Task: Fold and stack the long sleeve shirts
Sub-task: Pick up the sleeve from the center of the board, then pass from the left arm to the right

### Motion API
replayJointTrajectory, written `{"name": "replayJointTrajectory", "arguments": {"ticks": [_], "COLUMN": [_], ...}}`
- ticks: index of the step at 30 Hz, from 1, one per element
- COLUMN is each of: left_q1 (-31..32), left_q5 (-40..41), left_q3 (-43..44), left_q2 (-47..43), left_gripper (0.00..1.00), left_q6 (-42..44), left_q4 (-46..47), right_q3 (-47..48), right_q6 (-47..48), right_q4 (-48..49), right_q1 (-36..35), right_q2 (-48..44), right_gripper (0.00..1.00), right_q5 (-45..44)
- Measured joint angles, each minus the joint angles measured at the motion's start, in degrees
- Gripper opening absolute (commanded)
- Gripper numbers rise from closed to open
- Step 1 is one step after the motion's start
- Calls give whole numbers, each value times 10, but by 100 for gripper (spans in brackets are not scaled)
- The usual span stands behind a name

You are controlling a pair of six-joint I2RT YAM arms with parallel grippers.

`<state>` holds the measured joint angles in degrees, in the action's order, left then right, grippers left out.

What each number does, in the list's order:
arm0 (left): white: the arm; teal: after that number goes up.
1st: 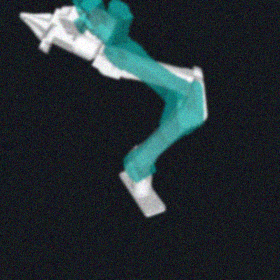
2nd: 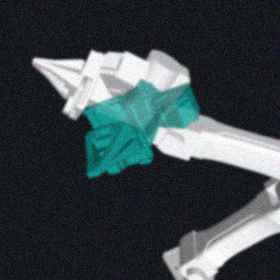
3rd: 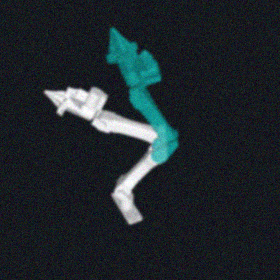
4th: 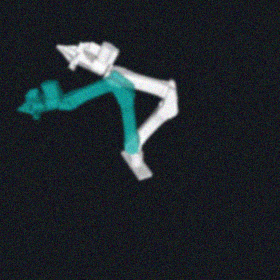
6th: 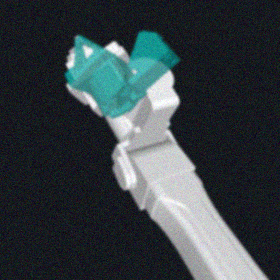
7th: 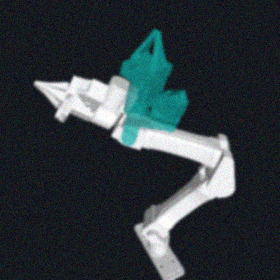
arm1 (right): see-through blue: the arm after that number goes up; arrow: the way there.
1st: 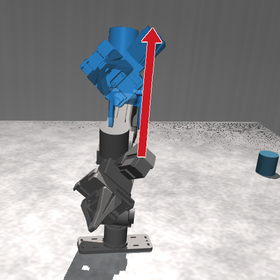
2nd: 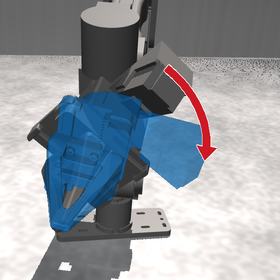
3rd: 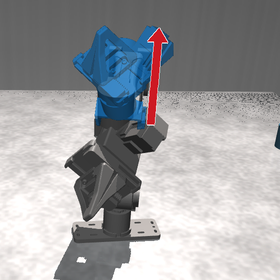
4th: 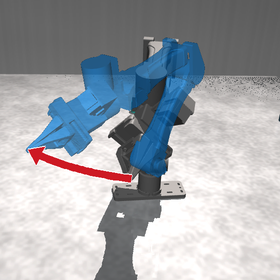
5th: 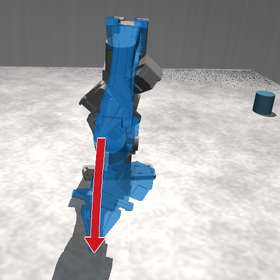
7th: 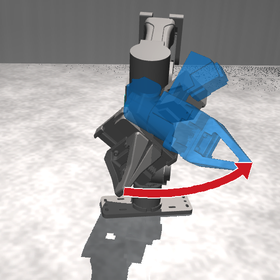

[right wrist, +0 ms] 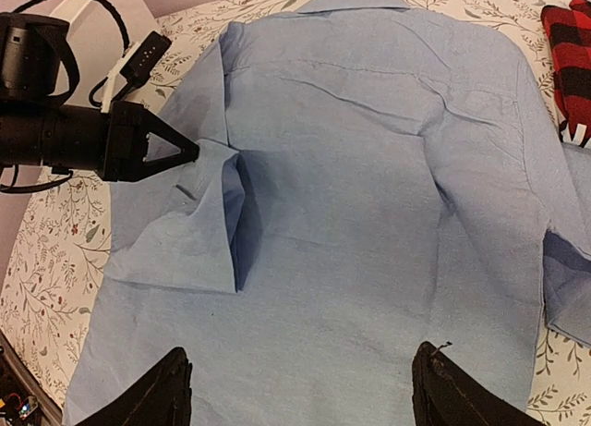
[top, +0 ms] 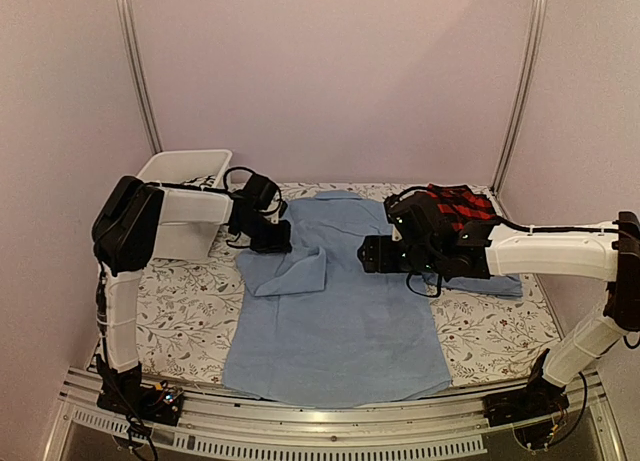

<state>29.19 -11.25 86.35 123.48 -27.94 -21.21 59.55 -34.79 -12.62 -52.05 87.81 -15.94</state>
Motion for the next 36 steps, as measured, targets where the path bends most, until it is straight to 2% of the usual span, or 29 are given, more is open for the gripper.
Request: {"name": "replayJointTrajectory", "arguments": {"ticks": [7,13,21,31,36], "left_q1": [1,8,34,67,87], "left_q5": [-22,-54,-119,-204,-227], "left_q3": [-5,-24,-47,-76,-83], "left_q2": [-26,-111,-200,-237,-256], "left_gripper": [0,0,0,0,0], "left_q6": [10,26,64,98,115], "left_q4": [9,24,37,23,19], "right_q3": [0,0,0,17,20], "right_q6": [0,7,83,191,223], "right_q4": [2,7,67,156,181], "right_q1": [0,0,0,0,0], "right_q2": [0,0,-11,-20,-15], "right_gripper": [81,81,83,80,71], "right_q5": [0,-1,3,98,138]}}
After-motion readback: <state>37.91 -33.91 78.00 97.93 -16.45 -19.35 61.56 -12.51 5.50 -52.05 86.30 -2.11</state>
